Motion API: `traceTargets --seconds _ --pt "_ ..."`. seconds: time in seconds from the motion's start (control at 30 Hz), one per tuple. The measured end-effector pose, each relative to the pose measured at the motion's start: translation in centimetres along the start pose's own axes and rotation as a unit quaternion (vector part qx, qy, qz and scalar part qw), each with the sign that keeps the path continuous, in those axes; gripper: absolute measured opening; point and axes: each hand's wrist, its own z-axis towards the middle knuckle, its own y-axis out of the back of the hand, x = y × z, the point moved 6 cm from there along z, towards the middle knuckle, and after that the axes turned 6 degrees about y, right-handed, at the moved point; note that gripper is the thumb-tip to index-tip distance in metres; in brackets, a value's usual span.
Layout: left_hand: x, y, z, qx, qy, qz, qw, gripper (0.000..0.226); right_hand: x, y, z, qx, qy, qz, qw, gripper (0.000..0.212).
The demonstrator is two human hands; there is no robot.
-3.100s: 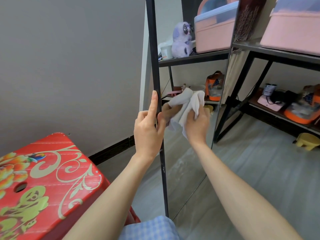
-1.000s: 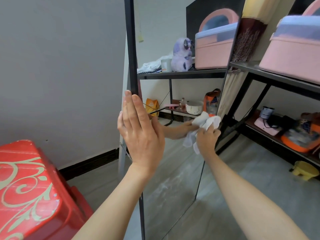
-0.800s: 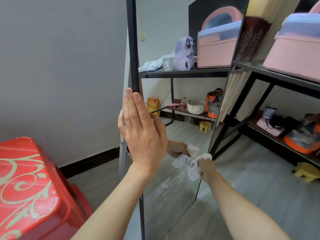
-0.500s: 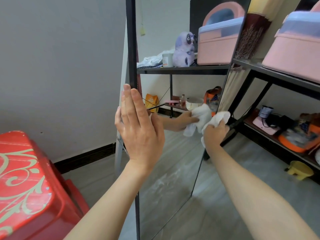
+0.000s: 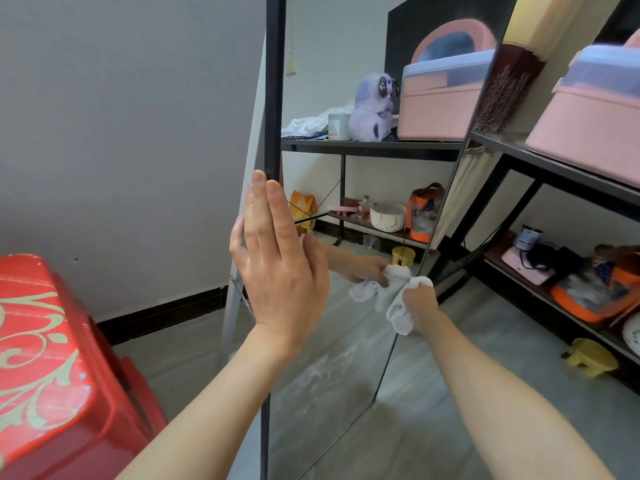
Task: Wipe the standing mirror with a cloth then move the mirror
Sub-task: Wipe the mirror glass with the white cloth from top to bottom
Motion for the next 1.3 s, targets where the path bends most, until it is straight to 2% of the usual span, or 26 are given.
traceTargets --seconds 0.07,0.13,0.2,0.33,0.43,0.53,0.63,0.73,0.83,0.9,0.97,1.07,1.13,1.2,1.3 --pt "0.1 0.0 -0.2 0.004 0.001 0.000 1.000 0.059 0.1 0.9 -0.4 -0.054 0.004 -0.005 0.998 0.042" --pt "0.1 0.1 -0.3 0.013 0.003 -0.002 1.000 0.059 2.3 2.8 -0.8 -0.114 0.057 -0.022 0.992 0.046" --pt "0.1 0.1 -0.4 0.022 0.003 0.001 1.000 0.063 5.3 4.7 -1.1 -0.164 0.110 0.006 0.980 0.051" --pt "-0.2 0.4 0.1 0.040 0.003 -0.001 0.999 0.067 11.8 7.2 -0.8 -0.224 0.229 0.032 0.947 0.047" --pt "-0.6 0.5 1.4 0.038 -0.009 0.007 0.999 0.067 14.6 7.8 -0.1 -0.217 0.260 0.040 0.940 0.048" --pt "-1.1 0.4 3.0 0.027 -0.019 0.008 0.999 0.067 14.6 7.4 0.8 -0.177 0.248 0.036 0.952 0.052" --pt "-1.3 0.3 3.5 0.018 -0.013 -0.004 1.000 0.066 11.0 5.5 1.3 -0.121 0.186 0.024 0.975 0.057" --pt "-1.1 0.2 3.3 0.013 -0.014 -0.003 1.000 0.065 5.4 2.6 1.7 -0.056 0.099 0.049 0.992 0.050" --pt "-1.2 0.2 3.5 0.005 -0.016 -0.006 1.000 0.062 0.6 0.5 1.4 0.016 0.035 0.002 0.999 0.041" --pt "-1.2 0.2 3.5 0.004 -0.017 -0.008 1.000 0.062 -0.7 0.5 1.0 0.008 0.025 -0.027 0.999 0.037" --pt "-1.2 0.2 3.5 0.005 -0.019 -0.007 1.000 0.063 -0.2 1.3 1.1 -0.043 0.040 -0.026 0.998 0.036" --pt "-1.2 0.2 3.5 0.006 -0.019 -0.008 1.000 0.065 3.1 3.3 1.0 -0.150 0.072 0.065 0.984 0.043" --pt "-1.2 0.2 3.5 0.005 -0.022 -0.008 1.000 0.065 6.1 4.6 0.7 -0.203 0.131 0.079 0.967 0.046" --pt "-1.2 0.2 3.5 0.004 -0.026 -0.010 1.000 0.065 8.6 5.0 0.5 -0.210 0.197 0.055 0.956 0.049" --pt "-1.0 0.2 3.3 0.006 -0.028 -0.012 1.000 0.066 7.3 3.6 1.6 -0.162 0.187 0.038 0.968 0.056"
